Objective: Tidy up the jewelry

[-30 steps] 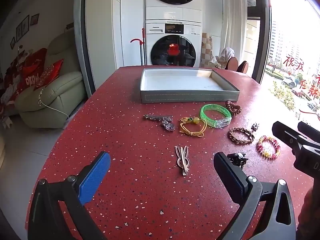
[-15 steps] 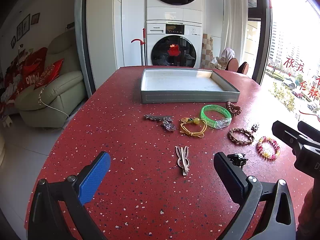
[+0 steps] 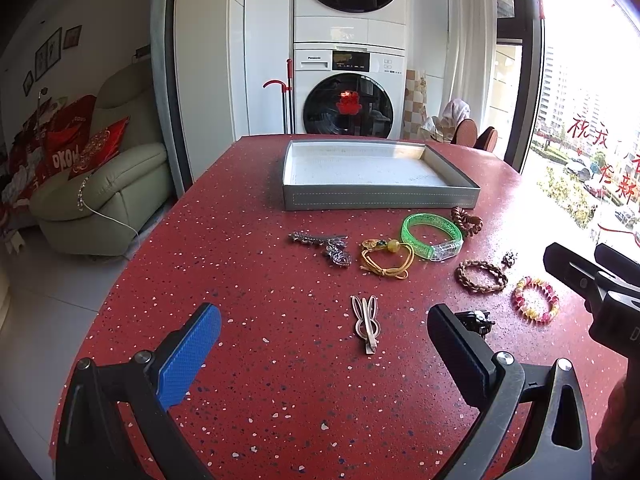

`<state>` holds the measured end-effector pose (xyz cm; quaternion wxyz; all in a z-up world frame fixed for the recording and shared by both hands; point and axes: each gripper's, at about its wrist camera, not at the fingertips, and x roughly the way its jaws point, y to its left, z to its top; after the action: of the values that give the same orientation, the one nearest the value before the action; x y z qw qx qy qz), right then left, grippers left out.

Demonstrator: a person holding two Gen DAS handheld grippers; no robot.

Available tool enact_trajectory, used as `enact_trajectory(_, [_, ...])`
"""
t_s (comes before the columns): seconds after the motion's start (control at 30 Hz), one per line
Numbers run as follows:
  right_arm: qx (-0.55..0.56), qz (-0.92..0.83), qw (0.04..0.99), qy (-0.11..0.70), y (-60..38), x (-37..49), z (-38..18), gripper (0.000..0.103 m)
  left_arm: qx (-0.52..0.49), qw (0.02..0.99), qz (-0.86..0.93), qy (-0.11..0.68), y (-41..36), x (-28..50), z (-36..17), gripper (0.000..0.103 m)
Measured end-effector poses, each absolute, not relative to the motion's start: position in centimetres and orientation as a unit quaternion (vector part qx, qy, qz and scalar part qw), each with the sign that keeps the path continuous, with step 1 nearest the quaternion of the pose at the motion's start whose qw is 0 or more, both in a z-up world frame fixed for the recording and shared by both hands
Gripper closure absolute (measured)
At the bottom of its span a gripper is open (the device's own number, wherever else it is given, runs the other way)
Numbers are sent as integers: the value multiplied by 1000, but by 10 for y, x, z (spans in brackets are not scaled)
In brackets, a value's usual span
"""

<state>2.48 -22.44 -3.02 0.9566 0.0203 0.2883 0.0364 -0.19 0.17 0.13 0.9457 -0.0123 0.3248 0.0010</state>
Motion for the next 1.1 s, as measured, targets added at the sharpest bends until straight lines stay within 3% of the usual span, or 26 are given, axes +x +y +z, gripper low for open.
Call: enact_trajectory(1.1, [25,40,956,289,-223,23,-28,0,-25,942,4,333,6,-1,0,0])
